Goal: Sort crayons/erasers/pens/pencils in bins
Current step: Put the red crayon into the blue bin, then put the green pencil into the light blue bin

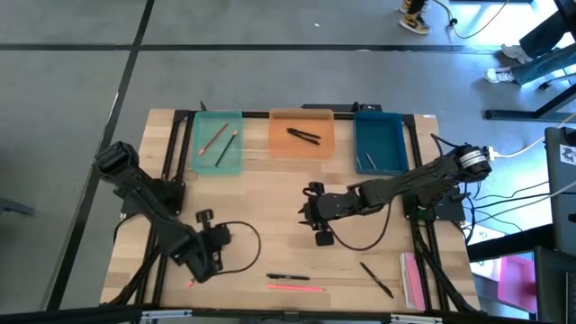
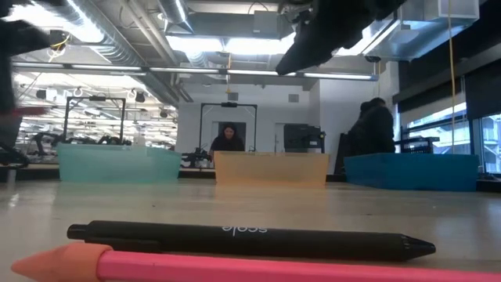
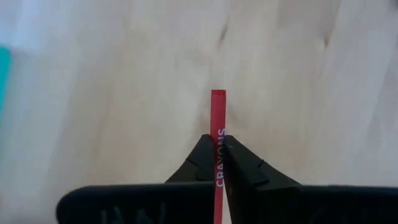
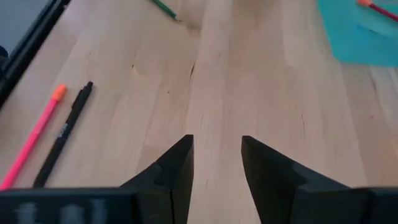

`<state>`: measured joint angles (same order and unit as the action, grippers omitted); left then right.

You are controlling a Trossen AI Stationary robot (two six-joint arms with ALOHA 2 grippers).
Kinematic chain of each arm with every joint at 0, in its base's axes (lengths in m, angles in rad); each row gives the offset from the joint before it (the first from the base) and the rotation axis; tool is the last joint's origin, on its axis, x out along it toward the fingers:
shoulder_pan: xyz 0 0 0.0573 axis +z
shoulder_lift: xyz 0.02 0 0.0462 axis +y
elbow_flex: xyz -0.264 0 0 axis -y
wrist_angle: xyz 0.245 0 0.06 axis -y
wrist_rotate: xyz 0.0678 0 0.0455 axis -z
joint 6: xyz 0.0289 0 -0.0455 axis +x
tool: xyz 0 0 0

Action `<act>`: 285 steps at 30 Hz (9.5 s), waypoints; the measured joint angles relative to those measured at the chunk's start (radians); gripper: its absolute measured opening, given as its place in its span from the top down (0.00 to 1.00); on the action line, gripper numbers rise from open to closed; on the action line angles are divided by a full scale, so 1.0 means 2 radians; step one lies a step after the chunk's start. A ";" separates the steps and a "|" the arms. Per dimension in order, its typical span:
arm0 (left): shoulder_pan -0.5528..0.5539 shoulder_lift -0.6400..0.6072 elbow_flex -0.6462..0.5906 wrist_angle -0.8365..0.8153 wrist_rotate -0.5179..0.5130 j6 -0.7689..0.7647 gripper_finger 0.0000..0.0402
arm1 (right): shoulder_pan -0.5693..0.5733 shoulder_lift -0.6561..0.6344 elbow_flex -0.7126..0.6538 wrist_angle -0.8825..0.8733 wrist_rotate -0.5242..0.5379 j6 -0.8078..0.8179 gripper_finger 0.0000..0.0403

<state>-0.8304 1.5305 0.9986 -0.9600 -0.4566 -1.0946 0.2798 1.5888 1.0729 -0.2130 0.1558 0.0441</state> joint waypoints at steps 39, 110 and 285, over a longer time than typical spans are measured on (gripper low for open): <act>0.089 -0.001 0.017 0.041 -0.020 0.121 0.98 | -0.040 0.289 0.189 0.232 -0.031 -0.251 0.65; 0.097 -0.001 0.018 0.045 -0.027 0.119 0.98 | -0.041 0.307 0.189 0.273 -0.043 -0.249 0.83; 0.097 -0.040 0.018 -0.035 -0.052 -0.066 0.77 | -0.167 -0.050 -0.055 -0.388 0.282 0.510 0.72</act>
<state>-0.6365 1.4509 1.0344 -1.0306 -0.5598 -1.2264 -0.0537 1.4895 0.9620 -0.9880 0.7195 1.0649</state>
